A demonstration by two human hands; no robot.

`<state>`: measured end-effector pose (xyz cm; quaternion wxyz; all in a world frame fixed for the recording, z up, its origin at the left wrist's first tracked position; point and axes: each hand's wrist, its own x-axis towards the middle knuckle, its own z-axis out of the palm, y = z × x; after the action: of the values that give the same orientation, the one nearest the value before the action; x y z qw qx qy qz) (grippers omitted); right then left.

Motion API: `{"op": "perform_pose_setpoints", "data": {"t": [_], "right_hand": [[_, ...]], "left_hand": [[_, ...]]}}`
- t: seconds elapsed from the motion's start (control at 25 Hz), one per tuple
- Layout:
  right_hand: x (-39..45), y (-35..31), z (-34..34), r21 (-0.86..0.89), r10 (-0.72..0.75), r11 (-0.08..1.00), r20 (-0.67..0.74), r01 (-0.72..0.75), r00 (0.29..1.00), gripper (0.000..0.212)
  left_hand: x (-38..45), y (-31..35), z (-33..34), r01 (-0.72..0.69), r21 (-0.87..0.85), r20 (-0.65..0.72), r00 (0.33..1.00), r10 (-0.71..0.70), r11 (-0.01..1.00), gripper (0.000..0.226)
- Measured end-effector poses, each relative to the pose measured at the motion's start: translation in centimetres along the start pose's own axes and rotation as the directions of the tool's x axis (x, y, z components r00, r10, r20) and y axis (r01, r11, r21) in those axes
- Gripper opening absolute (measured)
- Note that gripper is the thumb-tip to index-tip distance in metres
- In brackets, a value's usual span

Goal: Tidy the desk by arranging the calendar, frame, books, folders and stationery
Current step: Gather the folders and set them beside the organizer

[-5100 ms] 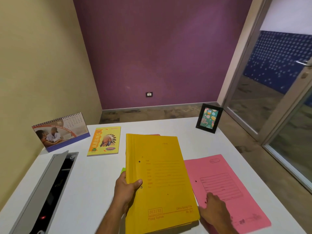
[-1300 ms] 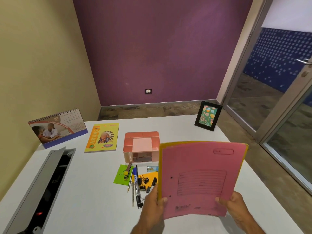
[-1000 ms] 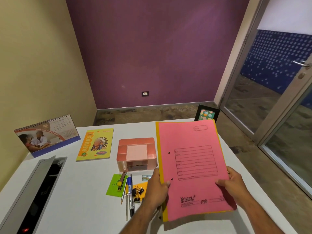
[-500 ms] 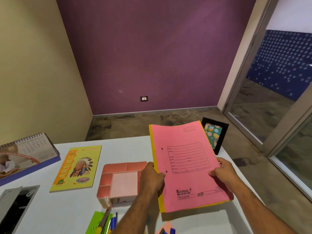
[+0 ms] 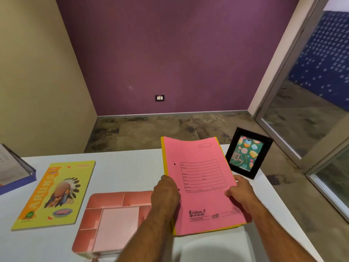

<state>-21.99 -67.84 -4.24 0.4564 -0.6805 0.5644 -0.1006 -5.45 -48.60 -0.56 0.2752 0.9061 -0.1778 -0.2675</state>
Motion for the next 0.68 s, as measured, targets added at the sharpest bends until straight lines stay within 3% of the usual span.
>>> {"op": "perform_pose_setpoints", "data": {"t": [0.08,0.28,0.36,0.52,0.68], "right_hand": [[0.7,0.3,0.4,-0.022,0.014,1.0,0.004,-0.014,1.0,0.052],[2.0,1.3,1.4,-0.083,0.024,0.996,0.017,-0.023,1.0,0.05],[2.4,1.5,1.7,-0.109,0.017,0.994,0.015,-0.016,1.0,0.049],[2.8,1.4,2.1,-0.245,-0.057,0.968,-0.018,0.051,0.998,0.039],[2.4,1.7,2.7,-0.462,-0.093,0.886,-0.079,0.047,0.992,0.031]], "left_hand": [[0.6,0.2,0.8,0.039,-0.016,0.023,0.999,-0.039,0.999,0.027],[1.7,0.1,3.0,0.09,0.082,0.116,0.988,-0.099,0.993,0.083],[1.9,-0.1,3.6,0.087,0.133,0.128,0.986,-0.104,0.987,0.094],[2.0,-0.8,4.5,0.09,0.165,0.117,0.987,-0.11,0.982,0.098],[1.2,-1.6,5.2,-0.033,0.405,0.028,0.999,0.024,0.914,0.081]]}}
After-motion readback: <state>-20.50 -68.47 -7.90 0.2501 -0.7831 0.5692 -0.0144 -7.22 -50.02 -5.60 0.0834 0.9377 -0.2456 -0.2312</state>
